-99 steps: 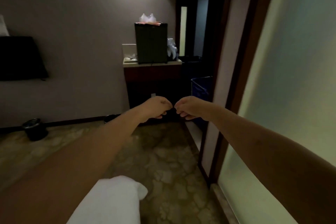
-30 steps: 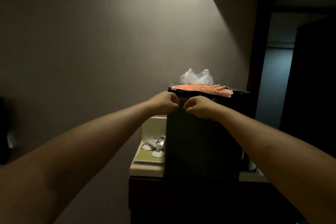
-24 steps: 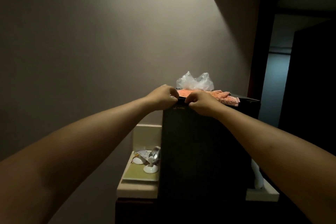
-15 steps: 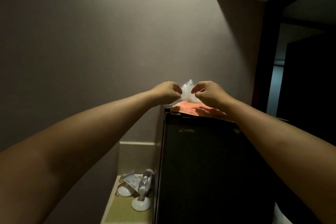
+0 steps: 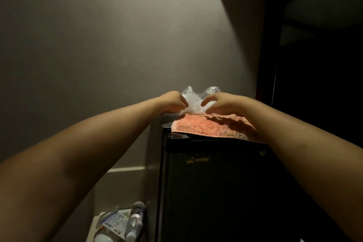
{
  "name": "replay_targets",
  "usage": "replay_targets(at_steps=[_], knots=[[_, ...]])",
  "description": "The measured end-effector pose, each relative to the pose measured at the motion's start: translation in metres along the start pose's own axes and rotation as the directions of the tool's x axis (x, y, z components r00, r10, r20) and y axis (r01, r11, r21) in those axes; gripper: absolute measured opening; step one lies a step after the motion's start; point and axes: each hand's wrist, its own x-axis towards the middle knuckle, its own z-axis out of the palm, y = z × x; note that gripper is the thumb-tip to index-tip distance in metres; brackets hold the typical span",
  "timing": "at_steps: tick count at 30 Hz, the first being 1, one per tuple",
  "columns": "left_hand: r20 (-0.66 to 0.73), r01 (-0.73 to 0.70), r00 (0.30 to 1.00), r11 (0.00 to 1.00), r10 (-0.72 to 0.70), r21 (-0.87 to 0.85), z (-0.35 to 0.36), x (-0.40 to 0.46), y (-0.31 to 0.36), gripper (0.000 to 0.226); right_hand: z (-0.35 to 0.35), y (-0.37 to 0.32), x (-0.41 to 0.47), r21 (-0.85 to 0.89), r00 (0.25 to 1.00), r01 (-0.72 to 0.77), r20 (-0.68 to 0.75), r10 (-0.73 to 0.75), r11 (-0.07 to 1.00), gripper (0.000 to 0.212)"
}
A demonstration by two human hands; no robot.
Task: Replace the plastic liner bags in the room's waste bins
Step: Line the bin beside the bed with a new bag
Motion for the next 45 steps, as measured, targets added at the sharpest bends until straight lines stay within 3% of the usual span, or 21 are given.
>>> replay_targets(at_steps=[9, 13, 18, 19, 22, 23, 29, 36, 42, 45], knots=[[-0.282, -0.064, 0.959, 0.988, 0.023, -0.139, -0.026, -0.036, 0.032, 0.023, -0.014, -0.005, -0.030, 0.083, 0.996, 0.084, -0.038, -0.081, 0.993, 0.041], [-0.440, -0.035, 0.897, 0.985, -0.045, -0.171, -0.047, -0.081, 0.043, 0.016, -0.015, -0.025, -0.052, 0.167, 0.975, 0.131, -0.200, -0.096, 0.977, 0.051], [-0.580, 0.057, 0.804, 0.988, -0.130, -0.143, -0.074, -0.161, 0.045, 0.020, 0.004, -0.073, -0.087, 0.333, 0.947, 0.277, -0.253, -0.197, 0.901, 0.067], [-0.594, 0.084, 0.791, 0.987, -0.148, -0.135, -0.078, -0.181, 0.044, 0.026, 0.012, -0.085, -0.093, 0.313, 0.936, 0.310, -0.264, -0.232, 0.898, 0.061], [-0.630, 0.164, 0.751, 0.980, -0.199, -0.114, -0.093, -0.246, 0.036, 0.041, 0.035, -0.128, -0.115, 0.212, 0.884, 0.429, -0.300, -0.359, 0.878, 0.010], [-0.646, 0.200, 0.730, 0.974, -0.222, -0.108, -0.098, -0.268, 0.031, 0.042, 0.043, -0.144, -0.123, 0.209, 0.868, 0.467, -0.296, -0.399, 0.859, 0.008], [-0.710, 0.470, 0.590, 0.878, -0.386, -0.086, -0.127, -0.409, -0.005, 0.008, 0.088, -0.239, -0.182, 0.306, 0.806, 0.590, -0.154, -0.572, 0.748, 0.026], [-0.760, 0.655, 0.341, 0.720, -0.553, -0.229, -0.163, -0.589, -0.051, 0.009, 0.149, -0.356, -0.256, 0.538, 0.760, 0.584, -0.100, -0.642, 0.608, 0.028], [-0.743, 0.756, 0.158, 0.564, -0.650, -0.332, -0.193, -0.756, -0.083, 0.007, 0.203, -0.488, -0.336, 0.594, 0.674, 0.577, 0.041, -0.738, 0.560, 0.028], [-0.727, 0.776, 0.018, 0.469, -0.686, -0.422, -0.212, -0.847, -0.099, 0.015, 0.226, -0.558, -0.381, 0.607, 0.615, 0.582, 0.108, -0.781, 0.542, 0.025]])
